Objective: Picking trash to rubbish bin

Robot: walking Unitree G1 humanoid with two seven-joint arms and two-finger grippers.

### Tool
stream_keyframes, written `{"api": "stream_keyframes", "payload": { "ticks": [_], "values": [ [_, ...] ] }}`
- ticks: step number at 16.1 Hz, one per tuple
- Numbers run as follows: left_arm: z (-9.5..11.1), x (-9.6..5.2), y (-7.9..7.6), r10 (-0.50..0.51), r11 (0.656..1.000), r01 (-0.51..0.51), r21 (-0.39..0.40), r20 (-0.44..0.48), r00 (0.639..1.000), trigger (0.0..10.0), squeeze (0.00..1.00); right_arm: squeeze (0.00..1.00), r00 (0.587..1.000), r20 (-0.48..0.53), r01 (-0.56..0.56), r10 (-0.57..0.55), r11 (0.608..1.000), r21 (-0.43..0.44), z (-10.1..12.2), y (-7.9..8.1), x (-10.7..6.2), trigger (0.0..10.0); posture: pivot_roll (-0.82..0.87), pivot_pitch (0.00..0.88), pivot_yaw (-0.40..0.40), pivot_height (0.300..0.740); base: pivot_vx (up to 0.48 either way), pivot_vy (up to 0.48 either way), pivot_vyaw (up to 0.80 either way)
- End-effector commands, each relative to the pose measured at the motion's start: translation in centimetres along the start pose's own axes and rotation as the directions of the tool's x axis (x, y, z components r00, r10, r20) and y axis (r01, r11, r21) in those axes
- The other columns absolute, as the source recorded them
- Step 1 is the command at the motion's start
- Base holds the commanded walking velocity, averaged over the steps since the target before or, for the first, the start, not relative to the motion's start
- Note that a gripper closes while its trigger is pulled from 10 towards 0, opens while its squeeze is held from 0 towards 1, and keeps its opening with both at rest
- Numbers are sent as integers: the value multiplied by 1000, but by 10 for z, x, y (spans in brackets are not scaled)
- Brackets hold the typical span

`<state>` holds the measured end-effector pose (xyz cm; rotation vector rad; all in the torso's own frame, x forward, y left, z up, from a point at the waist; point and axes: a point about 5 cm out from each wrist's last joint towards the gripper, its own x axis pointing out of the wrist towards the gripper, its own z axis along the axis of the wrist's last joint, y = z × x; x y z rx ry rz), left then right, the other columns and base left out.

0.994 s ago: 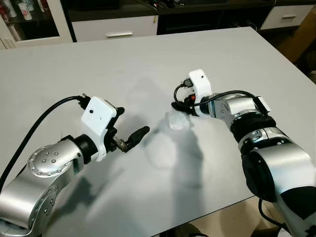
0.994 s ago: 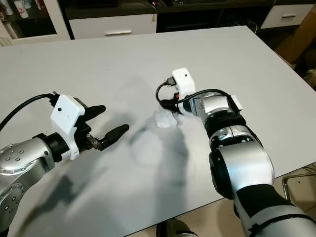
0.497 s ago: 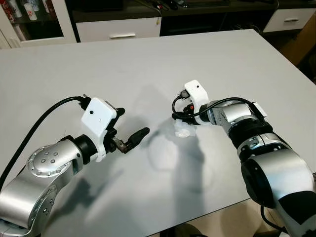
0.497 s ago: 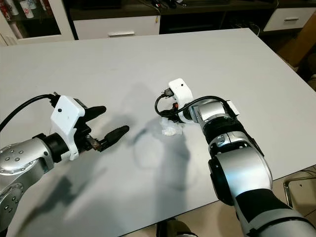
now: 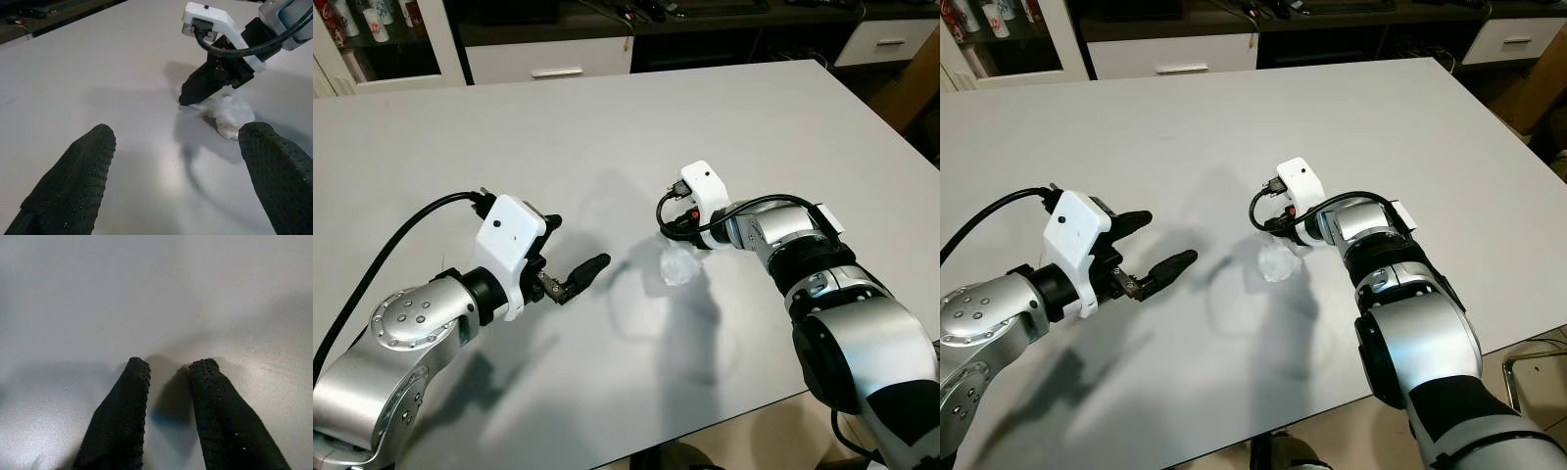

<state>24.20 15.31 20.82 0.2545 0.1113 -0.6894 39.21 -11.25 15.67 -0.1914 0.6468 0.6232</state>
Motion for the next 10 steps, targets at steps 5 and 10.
{"api": "stream_keyframes", "payload": {
  "ticks": [5, 10],
  "values": [
    [1, 3, -3, -24, 1000, 24, 19, 9, 1000, 10000, 0, 0, 999, 34, 13, -14, 999, 44, 2, -7, -6, 0, 101, 109, -101, 740, 0, 0, 0],
    [3, 4, 1, -16, 1000, 16, 25, 20, 1000, 10000, 0, 0, 983, 182, -19, 2, 996, 92, 28, -20, -36, 0, 93, 108, -88, 740, 0, 0, 0]
  ]
}}
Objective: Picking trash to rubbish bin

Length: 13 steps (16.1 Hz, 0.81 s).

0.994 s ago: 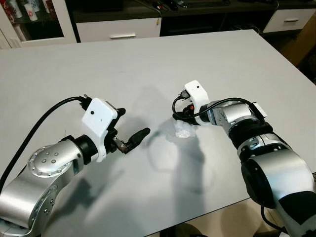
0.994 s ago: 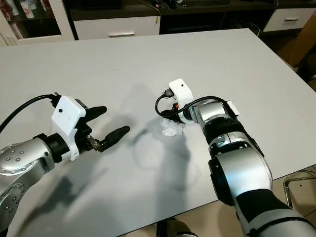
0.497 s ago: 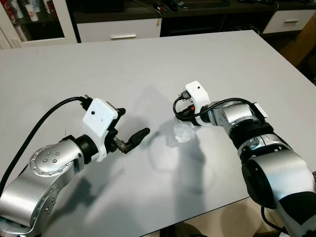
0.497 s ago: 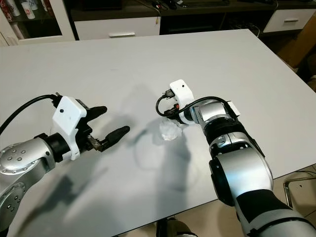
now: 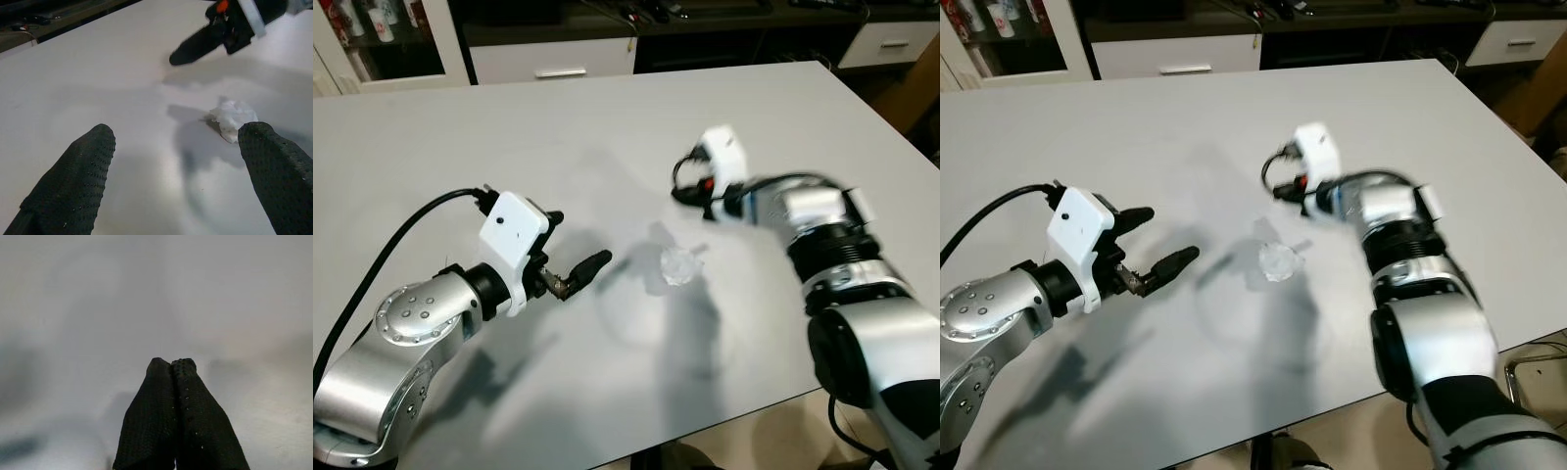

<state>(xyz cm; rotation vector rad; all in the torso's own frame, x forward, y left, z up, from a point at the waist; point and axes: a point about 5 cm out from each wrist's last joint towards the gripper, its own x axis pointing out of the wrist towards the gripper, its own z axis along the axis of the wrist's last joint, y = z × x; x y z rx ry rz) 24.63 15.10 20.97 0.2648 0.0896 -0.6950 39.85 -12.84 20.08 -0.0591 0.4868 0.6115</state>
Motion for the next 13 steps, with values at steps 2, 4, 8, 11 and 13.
{"api": "stream_keyframes", "payload": {
  "ticks": [2, 4, 8, 11, 13],
  "values": [
    [0, 0, -1, -13, 1000, 13, 6, 7, 1000, 10000, 0, 0, 1000, -3, -2, 2, 1000, -4, -3, -7, -16, 0, 89, 107, -85, 740, 0, 0, 0],
    [-2, 2, -5, -22, 1000, 22, -4, 16, 1000, 10000, 0, 678, 997, 31, -70, 76, 985, -159, -9, 9, -36, 10000, 82, 104, -80, 740, 0, 0, 0],
    [-2, 4, -8, -35, 999, 35, -16, 28, 999, 10000, 0, 1000, 984, -65, -178, 168, 958, -226, -25, 25, -59, 10000, 73, 105, -74, 740, 0, 0, 0],
    [-1, 7, -8, -43, 999, 44, -13, 33, 999, 10000, 0, 1000, 981, -100, -189, 168, 947, -261, -27, 31, -68, 10000, 68, 106, -73, 740, 0, 0, 0],
    [-1, 7, -8, -46, 999, 47, -12, 33, 998, 10000, 0, 1000, 980, -135, -182, 149, 941, -284, -30, 34, -69, 10000, 71, 104, -72, 740, 0, 0, 0]
  ]
}}
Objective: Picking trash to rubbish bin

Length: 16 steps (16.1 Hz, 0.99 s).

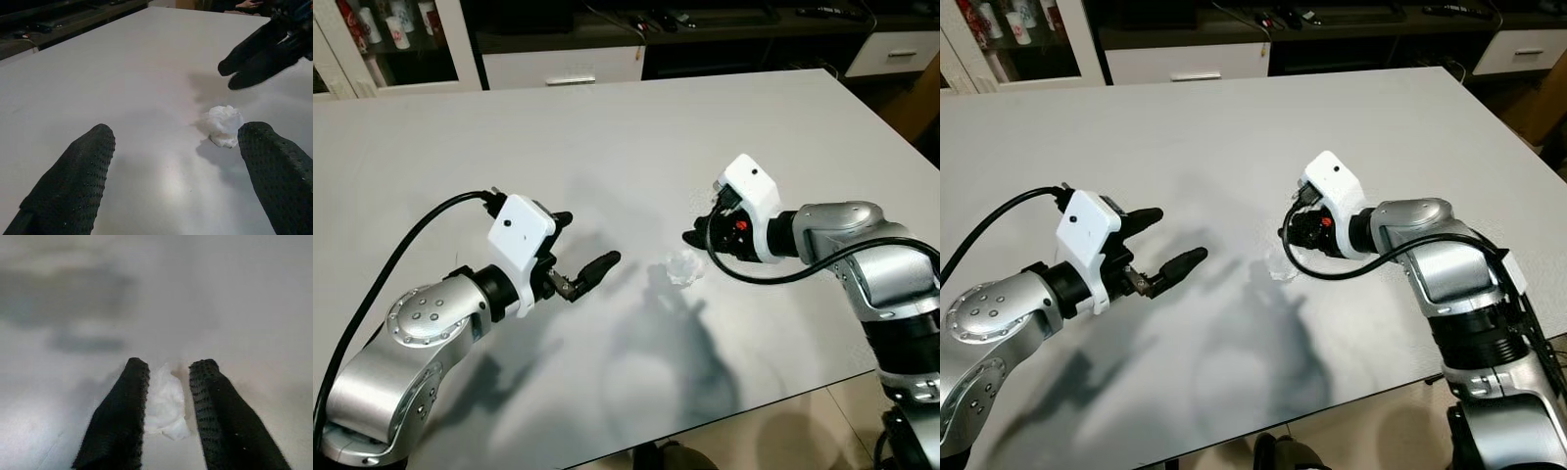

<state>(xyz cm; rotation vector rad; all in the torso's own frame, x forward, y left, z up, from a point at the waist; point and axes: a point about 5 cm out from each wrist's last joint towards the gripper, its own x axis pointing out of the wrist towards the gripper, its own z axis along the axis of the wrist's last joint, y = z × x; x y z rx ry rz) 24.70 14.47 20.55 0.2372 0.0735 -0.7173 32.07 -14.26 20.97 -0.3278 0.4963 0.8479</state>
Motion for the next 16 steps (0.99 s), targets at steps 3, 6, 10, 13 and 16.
{"api": "stream_keyframes", "payload": {
  "ticks": [3, 6, 10, 13, 16],
  "values": [
    [1, 2, -3, -29, 1000, 29, 9, 6, 1000, 10000, 0, 1000, 996, -61, 64, -66, 997, -46, -6, -2, 3, 10000, 74, 102, -73, 740, 0, 0, 0],
    [0, 3, -4, -36, 999, 36, 10, 4, 999, 10000, 0, 1000, 988, -92, 115, -122, 991, -74, -11, -5, 13, 10000, 77, 98, -77, 740, 0, 0, 0],
    [2, 1, -3, -37, 999, 37, 15, 4, 999, 10000, 0, 1000, 978, -128, 151, -163, 984, -97, -20, -3, 31, 10000, 91, 94, -79, 740, 0, 0, 0],
    [1, 0, -3, -37, 999, 37, 18, 0, 999, 10000, 0, 682, 982, -143, 119, -123, 992, -35, -27, 4, 43, 10000, 93, 89, -77, 740, 0, 0, 0],
    [1, 1, -3, -38, 999, 38, 23, 1, 999, 10000, 0, 0, 979, -160, 119, -123, 992, -40, -33, 5, 52, 10000, 95, 84, -78, 740, 0, 0, 0]
  ]
}}
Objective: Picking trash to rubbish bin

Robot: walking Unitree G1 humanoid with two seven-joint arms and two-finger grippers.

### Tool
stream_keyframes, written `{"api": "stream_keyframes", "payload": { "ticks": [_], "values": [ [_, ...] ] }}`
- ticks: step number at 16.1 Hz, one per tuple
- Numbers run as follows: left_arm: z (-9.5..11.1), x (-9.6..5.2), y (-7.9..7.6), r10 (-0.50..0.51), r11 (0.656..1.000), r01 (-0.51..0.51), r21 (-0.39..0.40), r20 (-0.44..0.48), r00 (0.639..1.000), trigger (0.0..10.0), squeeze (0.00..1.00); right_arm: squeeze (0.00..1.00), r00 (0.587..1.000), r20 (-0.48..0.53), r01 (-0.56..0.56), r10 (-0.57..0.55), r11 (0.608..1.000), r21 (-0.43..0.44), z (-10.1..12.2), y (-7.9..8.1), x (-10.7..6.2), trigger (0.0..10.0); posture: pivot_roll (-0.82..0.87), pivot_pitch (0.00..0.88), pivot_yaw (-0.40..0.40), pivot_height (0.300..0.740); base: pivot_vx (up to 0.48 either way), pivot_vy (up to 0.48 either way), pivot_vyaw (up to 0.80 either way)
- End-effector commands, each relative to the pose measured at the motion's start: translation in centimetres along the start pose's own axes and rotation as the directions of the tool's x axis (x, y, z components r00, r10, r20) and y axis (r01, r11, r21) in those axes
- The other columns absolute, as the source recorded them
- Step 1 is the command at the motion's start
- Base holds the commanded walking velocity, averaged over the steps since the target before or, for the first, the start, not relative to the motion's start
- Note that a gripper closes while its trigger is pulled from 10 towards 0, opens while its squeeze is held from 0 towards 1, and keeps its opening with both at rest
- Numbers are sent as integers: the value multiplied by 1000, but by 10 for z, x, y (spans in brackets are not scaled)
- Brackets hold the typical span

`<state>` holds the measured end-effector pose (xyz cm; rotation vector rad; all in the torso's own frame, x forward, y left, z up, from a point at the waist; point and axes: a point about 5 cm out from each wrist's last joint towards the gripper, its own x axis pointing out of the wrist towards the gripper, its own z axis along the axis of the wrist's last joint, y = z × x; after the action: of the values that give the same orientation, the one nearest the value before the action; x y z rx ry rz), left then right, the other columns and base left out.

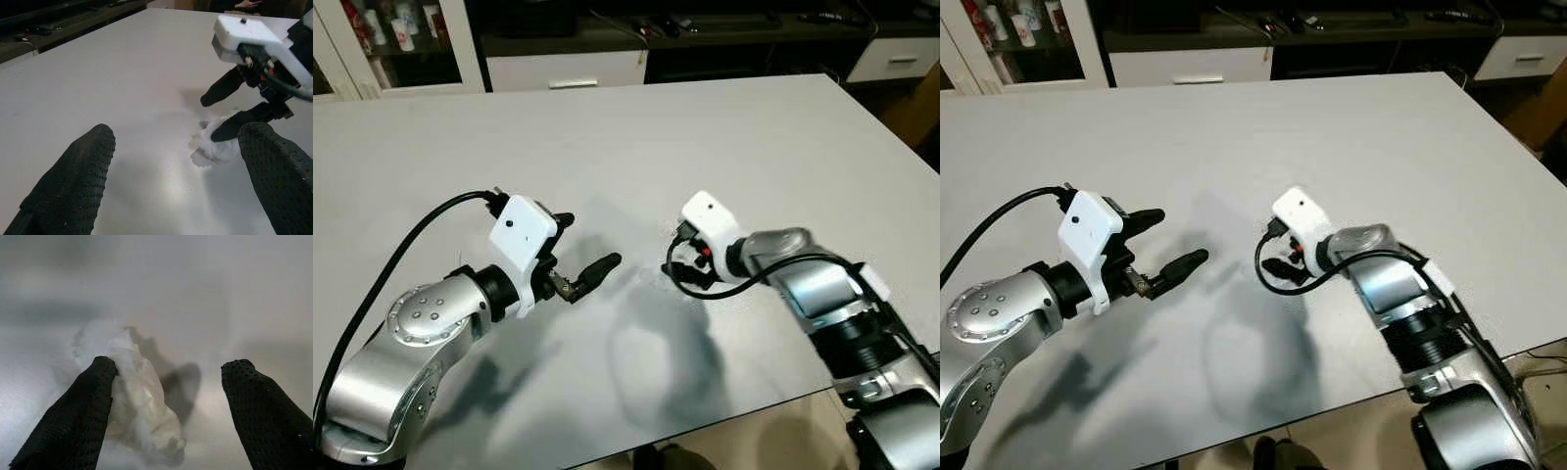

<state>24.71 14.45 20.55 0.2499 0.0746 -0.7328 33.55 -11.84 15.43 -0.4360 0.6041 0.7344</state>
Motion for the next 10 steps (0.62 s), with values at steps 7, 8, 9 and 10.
{"api": "stream_keyframes", "payload": {
  "ticks": [7, 8, 9, 10],
  "values": [
    [0, 1, -2, -25, 999, 25, 22, 0, 1000, 10000, 0, 0, 998, -59, 36, -37, 999, -10, -11, -5, 3, 0, 95, 80, -73, 740, 0, 0, 0],
    [0, 2, -1, -26, 999, 26, 24, 1, 1000, 10000, 0, 0, 998, -56, 33, -33, 999, -7, -11, -5, 3, 0, 95, 80, -73, 740, 0, 0, 0],
    [1, 2, -1, -25, 999, 25, 26, 2, 1000, 10000, 0, 0, 998, -52, 31, -31, 1000, -3, -10, -5, 2, 0, 95, 80, -73, 740, 0, 0, 0],
    [1, 2, 0, -25, 999, 25, 27, 2, 1000, 10000, 0, 0, 998, -47, 33, -33, 999, -1, -10, -6, 2, 0, 95, 80, -73, 740, 0, 0, 0]
  ]
}}
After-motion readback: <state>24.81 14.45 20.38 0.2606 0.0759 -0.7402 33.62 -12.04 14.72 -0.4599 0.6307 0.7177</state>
